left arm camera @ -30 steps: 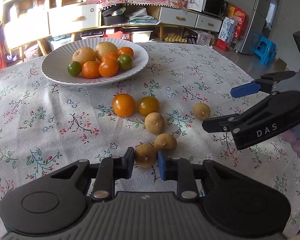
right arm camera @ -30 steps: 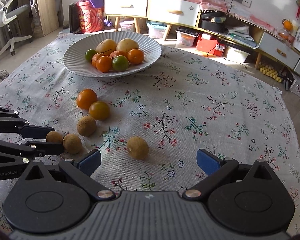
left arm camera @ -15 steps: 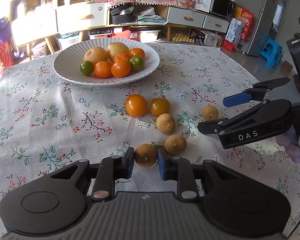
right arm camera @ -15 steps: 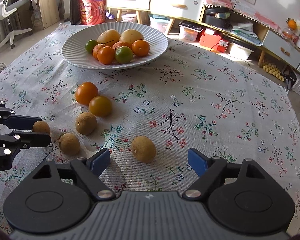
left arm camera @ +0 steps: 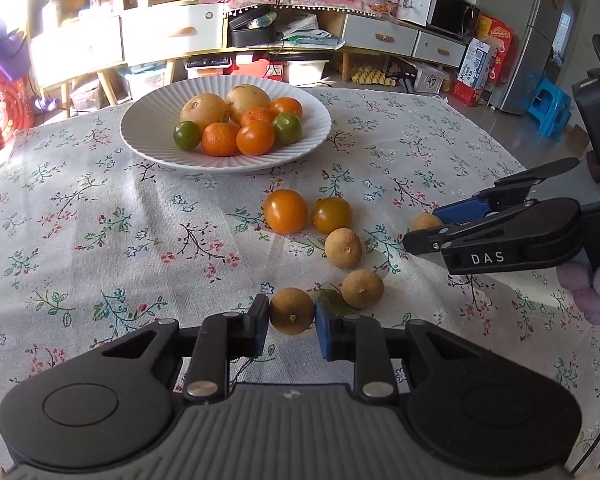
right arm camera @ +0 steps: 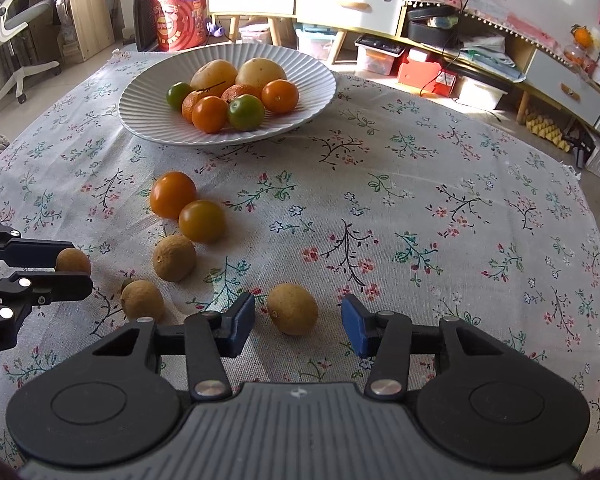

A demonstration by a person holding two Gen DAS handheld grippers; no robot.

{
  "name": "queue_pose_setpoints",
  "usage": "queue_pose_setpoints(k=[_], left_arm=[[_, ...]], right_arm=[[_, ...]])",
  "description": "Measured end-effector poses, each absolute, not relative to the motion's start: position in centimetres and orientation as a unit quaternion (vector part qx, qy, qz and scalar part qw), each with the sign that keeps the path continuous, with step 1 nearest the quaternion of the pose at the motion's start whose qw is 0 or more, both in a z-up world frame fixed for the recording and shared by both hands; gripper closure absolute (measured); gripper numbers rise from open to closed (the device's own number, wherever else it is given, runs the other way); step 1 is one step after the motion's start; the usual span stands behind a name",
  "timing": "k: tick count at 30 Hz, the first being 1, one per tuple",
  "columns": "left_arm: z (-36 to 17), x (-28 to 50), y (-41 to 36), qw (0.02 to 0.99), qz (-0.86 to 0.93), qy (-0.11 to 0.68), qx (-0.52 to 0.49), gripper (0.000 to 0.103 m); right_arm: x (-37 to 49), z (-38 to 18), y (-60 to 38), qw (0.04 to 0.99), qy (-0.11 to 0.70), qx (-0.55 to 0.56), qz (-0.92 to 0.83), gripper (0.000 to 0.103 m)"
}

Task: Organize fruits
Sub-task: 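Grasp a small brown fruit with left tool while right tool grasps another, then carry both held brown fruits over the white bowl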

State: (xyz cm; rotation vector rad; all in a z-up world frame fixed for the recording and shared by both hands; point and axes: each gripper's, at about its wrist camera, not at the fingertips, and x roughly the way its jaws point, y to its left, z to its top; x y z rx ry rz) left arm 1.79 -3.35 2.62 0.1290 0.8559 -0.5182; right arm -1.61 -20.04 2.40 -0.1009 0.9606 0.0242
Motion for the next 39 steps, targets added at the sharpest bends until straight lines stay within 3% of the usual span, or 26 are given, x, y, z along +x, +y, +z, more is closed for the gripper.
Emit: queue_pose_setpoints(k=[6,25,39], left_arm=[[2.7,1.8,-3.1,0.876,-0.245,0.411,0.062,0.087],[3.4,3.3,-2.4,0.884,-0.233,0.404,0.033,0.087],[4.4,6.4,-2.5,0.903,-0.221,0.370,-0.004,0.087]], right_arm=[[-1.3,2.6,-19.4,0.884,0.463,-0.059,0.009,0.079],[0.0,3.5,-18.8,0.886,0.461,-0.041,-0.004,0.079],[2.4,5.7,-19.1,0.898,0.436,0.049,0.015,0.079]])
